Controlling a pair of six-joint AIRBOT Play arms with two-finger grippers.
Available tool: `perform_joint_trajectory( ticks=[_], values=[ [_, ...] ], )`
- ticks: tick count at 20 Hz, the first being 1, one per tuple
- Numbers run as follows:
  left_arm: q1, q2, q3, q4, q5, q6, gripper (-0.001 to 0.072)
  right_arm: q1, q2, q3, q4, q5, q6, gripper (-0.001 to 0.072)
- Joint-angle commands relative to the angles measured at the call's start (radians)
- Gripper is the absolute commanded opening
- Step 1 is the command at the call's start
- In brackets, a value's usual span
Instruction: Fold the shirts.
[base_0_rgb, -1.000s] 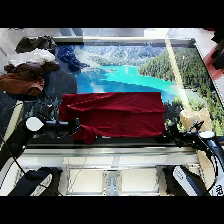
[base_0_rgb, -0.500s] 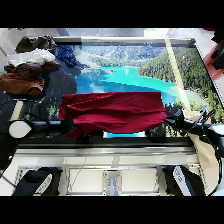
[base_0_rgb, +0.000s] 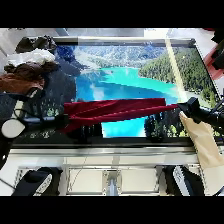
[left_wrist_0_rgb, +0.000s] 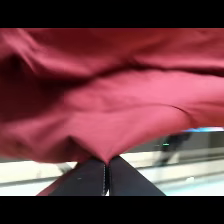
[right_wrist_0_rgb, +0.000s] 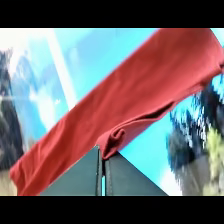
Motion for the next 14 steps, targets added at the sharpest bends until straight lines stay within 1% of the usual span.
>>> perform_joint_trajectory(
  ticks=[1, 4, 6, 10, 14],
  values=[
    [0.000, -0.179, 0.069, 0.099, 0.082, 0.084, 0.0008, 0.043, -0.083, 0.029, 0.014, -0.128, -0.051, 0.0033],
    [0.000, -0.344, 0.174, 0.211, 0.138, 0.084, 0.0007, 0.170, -0.214, 0.029, 0.015, -0.332, -0.063, 0.0033],
    [0.000, -0.432, 0.235, 0.229, 0.193, 0.089, 0.0007, 0.240, -0.312, 0.042, 0.010, -0.437, -0.074, 0.0033],
    [-0.007, -0.598, 0.276, 0.226, 0.260, 0.112, 0.0008, 0.307, -0.503, 0.133, 0.002, -0.509, -0.077, 0.0033],
    [-0.008, -0.693, 0.276, 0.225, 0.278, 0.118, 0.0008, 0.317, -0.585, 0.186, -0.003, -0.540, -0.077, 0.0033]
  ],
)
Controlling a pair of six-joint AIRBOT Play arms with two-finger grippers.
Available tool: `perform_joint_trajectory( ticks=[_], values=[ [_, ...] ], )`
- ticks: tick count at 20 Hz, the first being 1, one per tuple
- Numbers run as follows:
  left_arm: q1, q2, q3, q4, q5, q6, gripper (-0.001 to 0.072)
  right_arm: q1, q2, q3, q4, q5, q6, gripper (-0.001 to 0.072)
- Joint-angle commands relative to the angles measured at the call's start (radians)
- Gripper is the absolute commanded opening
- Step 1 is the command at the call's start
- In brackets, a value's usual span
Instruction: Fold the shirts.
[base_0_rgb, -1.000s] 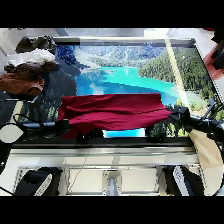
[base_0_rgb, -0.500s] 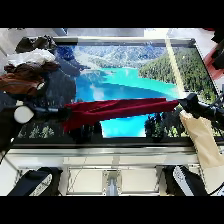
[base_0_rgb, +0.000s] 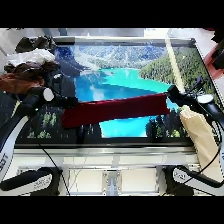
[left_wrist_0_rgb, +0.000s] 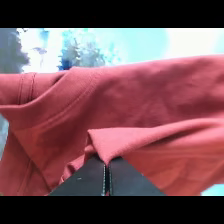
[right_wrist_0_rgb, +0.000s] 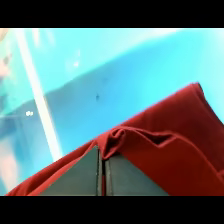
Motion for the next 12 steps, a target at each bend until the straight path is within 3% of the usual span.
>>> perform_joint_trajectory(
  ticks=[1, 5, 6, 7, 8, 9, 12],
  values=[
    [-0.002, -0.082, 0.010, 0.008, 0.042, 0.009, 0.0008, 0.018, -0.072, 0.037, -0.015, -0.058, -0.003, 0.0033],
    [-0.001, -0.095, 0.013, 0.000, 0.051, 0.007, 0.0023, 0.018, -0.074, 0.037, -0.069, -0.029, -0.004, 0.0047],
    [-0.001, -0.094, 0.026, 0.000, 0.047, -0.001, 0.0148, 0.015, -0.072, 0.038, -0.070, -0.014, -0.005, 0.0191],
    [0.000, -0.089, 0.055, 0.006, 0.035, 0.001, 0.0420, 0.003, -0.070, 0.053, -0.077, 0.021, -0.019, 0.0391],
    [0.001, -0.078, 0.094, 0.014, 0.024, 0.000, 0.0564, -0.018, -0.068, 0.084, -0.087, 0.080, -0.053, 0.0421],
    [0.001, -0.063, 0.136, 0.026, 0.025, 0.000, 0.0625, -0.046, -0.064, 0.119, -0.104, 0.142, -0.060, 0.0433],
    [-0.001, -0.034, 0.215, -0.035, 0.059, 0.001, 0.0624, -0.148, -0.061, 0.175, -0.155, 0.305, -0.052, 0.0452]
  ],
)
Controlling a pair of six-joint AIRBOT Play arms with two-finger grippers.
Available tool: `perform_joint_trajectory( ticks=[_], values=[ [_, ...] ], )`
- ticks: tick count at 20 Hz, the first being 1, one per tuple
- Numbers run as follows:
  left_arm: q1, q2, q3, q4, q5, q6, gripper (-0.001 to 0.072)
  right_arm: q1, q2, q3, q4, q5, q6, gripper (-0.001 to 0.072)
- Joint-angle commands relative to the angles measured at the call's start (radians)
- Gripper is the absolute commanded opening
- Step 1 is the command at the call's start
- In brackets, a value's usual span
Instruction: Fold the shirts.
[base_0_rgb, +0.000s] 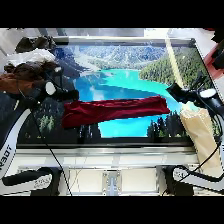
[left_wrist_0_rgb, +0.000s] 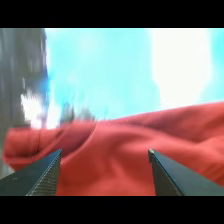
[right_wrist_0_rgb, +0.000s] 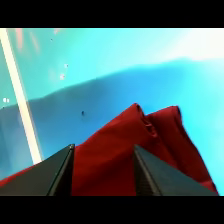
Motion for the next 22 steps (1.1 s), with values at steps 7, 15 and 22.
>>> perform_joint_trajectory(
  ticks=[7, 15, 22],
  values=[
    [-0.002, 0.019, 0.071, -0.269, 0.072, 0.066, 0.0625, -0.168, -0.224, 0.051, 0.070, 0.337, -0.158, 0.0541],
    [-0.002, 0.019, 0.071, -0.323, 0.076, 0.074, 0.0625, -0.145, -0.372, 0.188, 0.008, 0.268, -0.184, 0.0559],
    [-0.020, 0.019, 0.071, -0.327, 0.085, 0.077, 0.0624, -0.064, -0.460, 0.223, 0.023, 0.313, -0.167, 0.0559]
  ],
)
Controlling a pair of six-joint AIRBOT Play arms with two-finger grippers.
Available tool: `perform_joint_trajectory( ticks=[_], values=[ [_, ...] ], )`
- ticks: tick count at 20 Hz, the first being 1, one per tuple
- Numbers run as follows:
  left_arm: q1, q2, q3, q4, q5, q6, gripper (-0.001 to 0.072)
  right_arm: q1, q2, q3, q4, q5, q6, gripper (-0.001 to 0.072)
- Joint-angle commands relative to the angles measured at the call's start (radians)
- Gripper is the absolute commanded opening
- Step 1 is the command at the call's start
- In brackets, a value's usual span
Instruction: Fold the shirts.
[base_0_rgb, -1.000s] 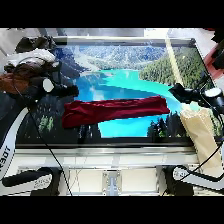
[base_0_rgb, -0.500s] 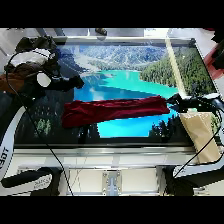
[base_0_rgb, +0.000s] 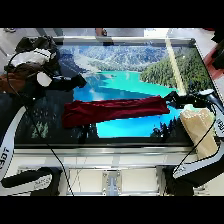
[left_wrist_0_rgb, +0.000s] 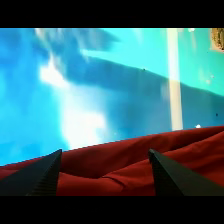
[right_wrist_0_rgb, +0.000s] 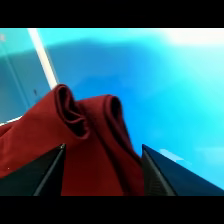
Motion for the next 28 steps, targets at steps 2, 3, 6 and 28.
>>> perform_joint_trajectory(
  ticks=[2, 3, 6, 28],
  values=[
    [-0.007, 0.001, 0.001, -0.004, 0.011, 0.002, 0.0624, 0.073, -0.035, 0.010, 0.002, 0.063, -0.020, 0.0559],
    [-0.007, 0.001, 0.001, -0.001, 0.011, 0.002, 0.0624, 0.086, -0.035, 0.010, 0.026, 0.095, -0.028, 0.0559],
    [-0.007, 0.001, 0.001, 0.002, 0.007, 0.002, 0.0617, 0.094, -0.032, 0.011, 0.090, 0.164, -0.027, 0.0455],
    [-0.473, -0.547, 0.336, -0.029, 0.089, 0.003, 0.0008, 0.192, 0.428, 0.131, -0.076, 0.361, 0.140, 0.0035]
  ],
)
